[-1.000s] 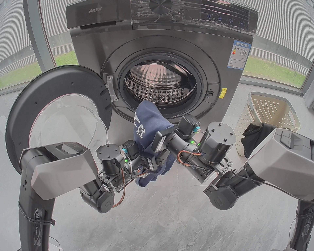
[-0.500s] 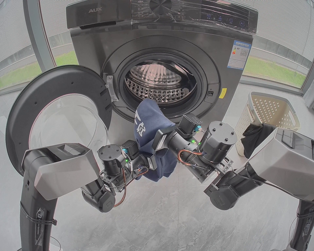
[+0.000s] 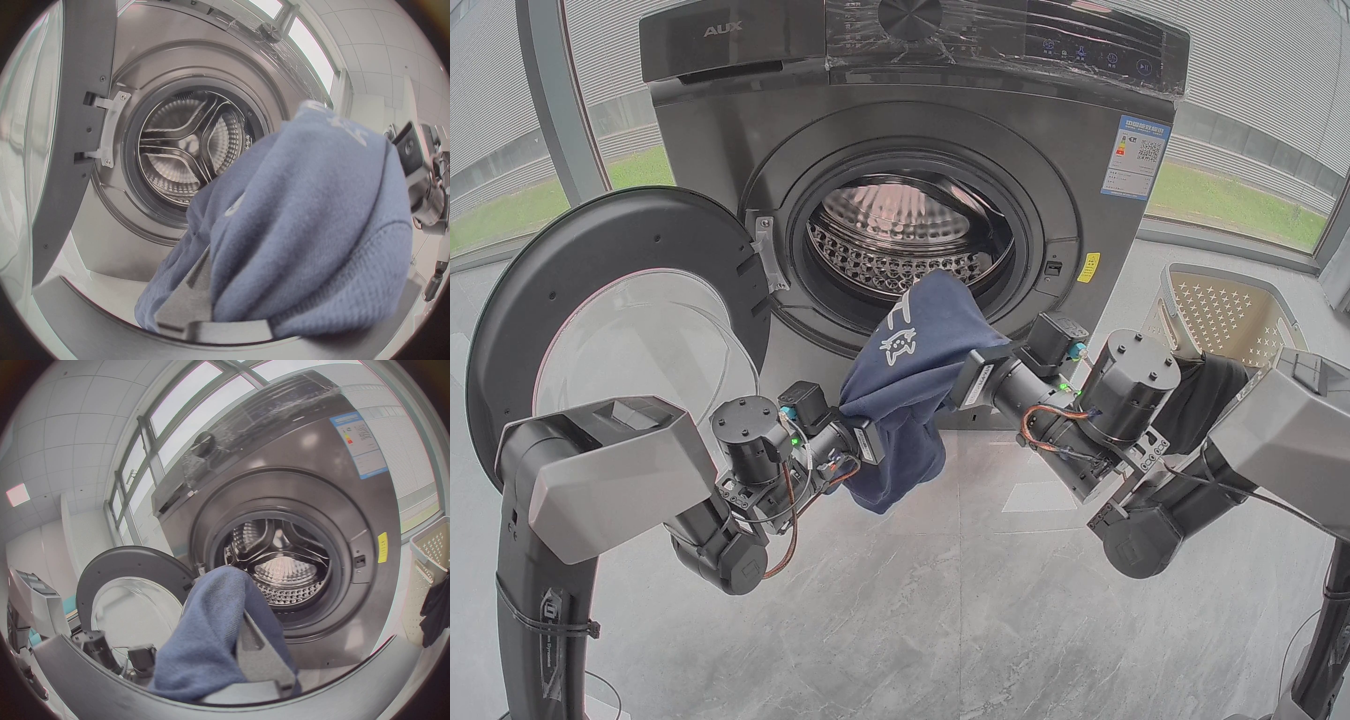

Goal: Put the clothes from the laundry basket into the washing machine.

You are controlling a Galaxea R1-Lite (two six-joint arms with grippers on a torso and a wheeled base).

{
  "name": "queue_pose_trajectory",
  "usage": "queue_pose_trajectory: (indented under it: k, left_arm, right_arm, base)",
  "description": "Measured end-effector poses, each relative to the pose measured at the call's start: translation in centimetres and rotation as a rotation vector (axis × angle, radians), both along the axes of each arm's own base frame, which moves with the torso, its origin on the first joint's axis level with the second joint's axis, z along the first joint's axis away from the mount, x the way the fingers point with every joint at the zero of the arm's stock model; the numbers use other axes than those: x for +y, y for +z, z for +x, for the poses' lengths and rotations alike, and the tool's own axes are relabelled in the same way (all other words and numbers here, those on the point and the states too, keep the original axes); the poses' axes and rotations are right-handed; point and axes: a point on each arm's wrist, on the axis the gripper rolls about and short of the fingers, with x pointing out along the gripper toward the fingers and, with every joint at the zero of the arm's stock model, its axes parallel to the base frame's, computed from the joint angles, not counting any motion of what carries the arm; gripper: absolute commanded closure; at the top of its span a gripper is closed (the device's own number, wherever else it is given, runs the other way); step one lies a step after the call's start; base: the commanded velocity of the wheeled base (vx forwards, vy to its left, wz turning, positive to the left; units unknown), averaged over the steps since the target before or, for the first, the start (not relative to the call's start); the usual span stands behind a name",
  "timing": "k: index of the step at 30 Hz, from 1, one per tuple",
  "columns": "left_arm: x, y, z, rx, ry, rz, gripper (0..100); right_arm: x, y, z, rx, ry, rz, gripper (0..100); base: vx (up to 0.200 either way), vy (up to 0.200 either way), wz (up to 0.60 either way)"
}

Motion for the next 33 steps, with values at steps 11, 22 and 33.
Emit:
queue_pose_trajectory:
  k: [11,22,33]
  left_arm:
    - [1.2,3.0,-0.8,-0.041,0.023,-0.027,100]
    - [2.1,6.1,-2.8,-0.081,0.025,-0.049,100]
    - [2.7,7.4,-3.9,-0.094,0.029,-0.072,100]
  right_arm:
    - [-3.9,-2.8,1.4,0.091,-0.093,-0.046,100]
    - [-2.4,-5.8,-0.1,0.136,-0.006,-0.087,100]
    - [-0.9,-5.0,-3.1,0.134,0.068,-0.115,0]
  base:
    - [0.0,0.0,0.0]
    - [0.0,0.0,0.0]
    - [0.0,0.0,0.0]
